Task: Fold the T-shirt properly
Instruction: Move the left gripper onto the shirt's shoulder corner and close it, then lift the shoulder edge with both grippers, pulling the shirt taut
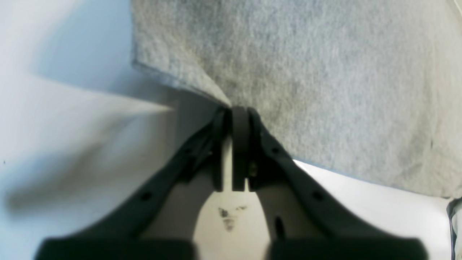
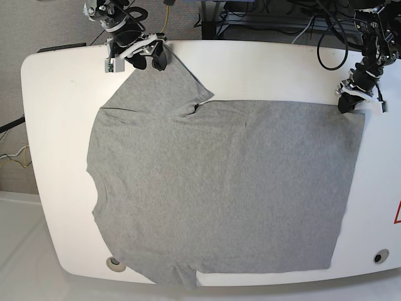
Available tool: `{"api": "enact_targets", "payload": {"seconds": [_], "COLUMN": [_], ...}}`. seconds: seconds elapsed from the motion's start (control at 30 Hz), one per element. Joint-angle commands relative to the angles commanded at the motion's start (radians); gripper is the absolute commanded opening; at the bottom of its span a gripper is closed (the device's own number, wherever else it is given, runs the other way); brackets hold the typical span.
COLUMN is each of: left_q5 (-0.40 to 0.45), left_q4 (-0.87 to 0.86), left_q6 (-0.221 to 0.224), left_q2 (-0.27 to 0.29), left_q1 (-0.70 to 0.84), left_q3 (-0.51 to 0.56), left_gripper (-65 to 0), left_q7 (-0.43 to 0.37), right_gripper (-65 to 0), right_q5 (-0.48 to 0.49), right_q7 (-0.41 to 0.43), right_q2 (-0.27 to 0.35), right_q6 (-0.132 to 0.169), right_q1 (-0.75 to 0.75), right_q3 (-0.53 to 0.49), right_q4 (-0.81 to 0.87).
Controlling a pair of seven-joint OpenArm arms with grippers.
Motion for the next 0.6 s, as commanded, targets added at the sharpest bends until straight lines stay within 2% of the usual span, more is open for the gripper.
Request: {"api": "enact_targets", "payload": {"seconds": [0.13,0.2,0.27,0.3,0.6], "left_q5": [0.015,0.026,0.032,0.033,0.022], "left_q4": [0.001,0.005,0.005,0.005,0.006], "left_q6": [0.000,0.000,-0.003,-0.004,-0.005], "left_q2": [0.001,0.002,0.002,0.002,-0.001], "left_q1": [0.001,0.001,0.001,0.000,-0.005], "left_q3": [0.000,0.001,0.000,0.000,-0.004], "left_gripper": [-48.9,-51.8,-63.0,-64.9,-65.0], "left_q7": [0.006,0.002,0.017,0.018,0.006], "right_gripper": [-28.6,-28.8,-28.7,-28.7,-28.9], "right_q5": [-0.001,-0.007,-0.006,-0.006,-0.002], "right_q7": [0.000,-0.001,-0.003,-0.003,0.000], "right_q2": [0.000,-0.001,-0.001,-0.002,-0.003], "right_q6": [0.001,0.002,0.001,0.001,0.003], "right_q1": [0.000,0.000,-0.001,-0.001,0.014], "right_q3": [0.001,-0.006,-0.008,-0.008,-0.007], "right_q4": [-0.004,-0.005,-0.005,-0.007,-0.070]}}
